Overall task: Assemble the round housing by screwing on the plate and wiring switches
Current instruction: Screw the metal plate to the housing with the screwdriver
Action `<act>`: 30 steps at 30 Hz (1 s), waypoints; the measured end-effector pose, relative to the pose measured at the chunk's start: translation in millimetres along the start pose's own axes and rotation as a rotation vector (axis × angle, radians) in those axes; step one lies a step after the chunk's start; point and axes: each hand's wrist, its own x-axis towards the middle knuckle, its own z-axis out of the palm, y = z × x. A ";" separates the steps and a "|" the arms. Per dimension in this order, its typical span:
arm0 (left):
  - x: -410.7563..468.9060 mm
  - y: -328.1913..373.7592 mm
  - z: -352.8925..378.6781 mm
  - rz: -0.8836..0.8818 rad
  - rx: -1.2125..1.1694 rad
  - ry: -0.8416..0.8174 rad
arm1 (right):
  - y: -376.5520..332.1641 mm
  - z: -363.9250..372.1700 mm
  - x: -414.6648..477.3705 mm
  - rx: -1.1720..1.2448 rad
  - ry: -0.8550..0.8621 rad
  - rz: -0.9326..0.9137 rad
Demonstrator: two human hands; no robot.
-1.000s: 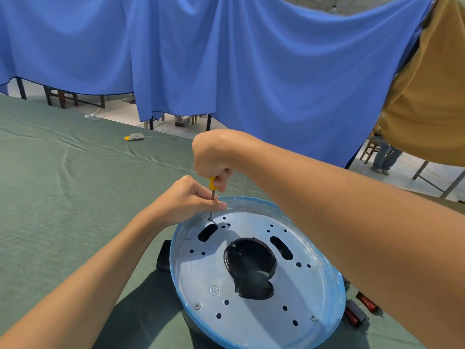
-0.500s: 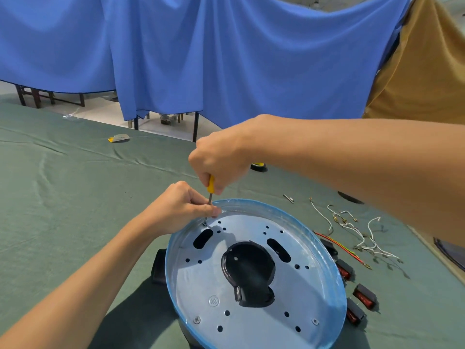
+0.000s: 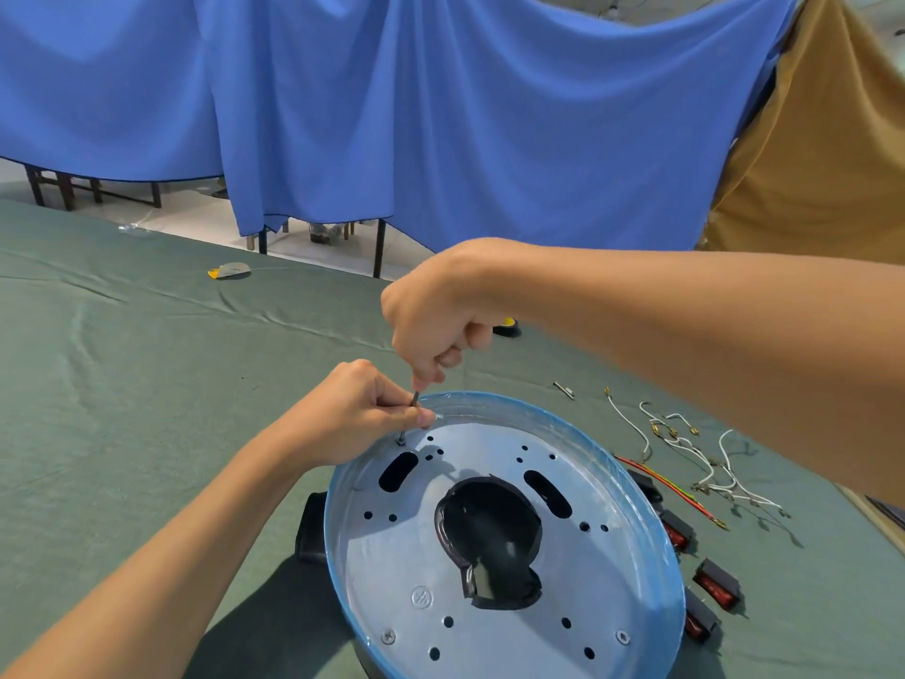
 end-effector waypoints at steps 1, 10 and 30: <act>-0.2 -0.9 -0.2 -0.006 -0.010 -0.008 | -2.8 -0.8 2.8 0.050 -0.035 0.050; -1.7 -1.5 -1.5 0.011 -0.075 -0.048 | -19.3 -13.7 11.5 0.099 -0.207 0.230; 1.1 -3.2 -3.0 0.014 -0.084 -0.050 | -3.8 1.8 -16.7 -0.587 0.335 -0.429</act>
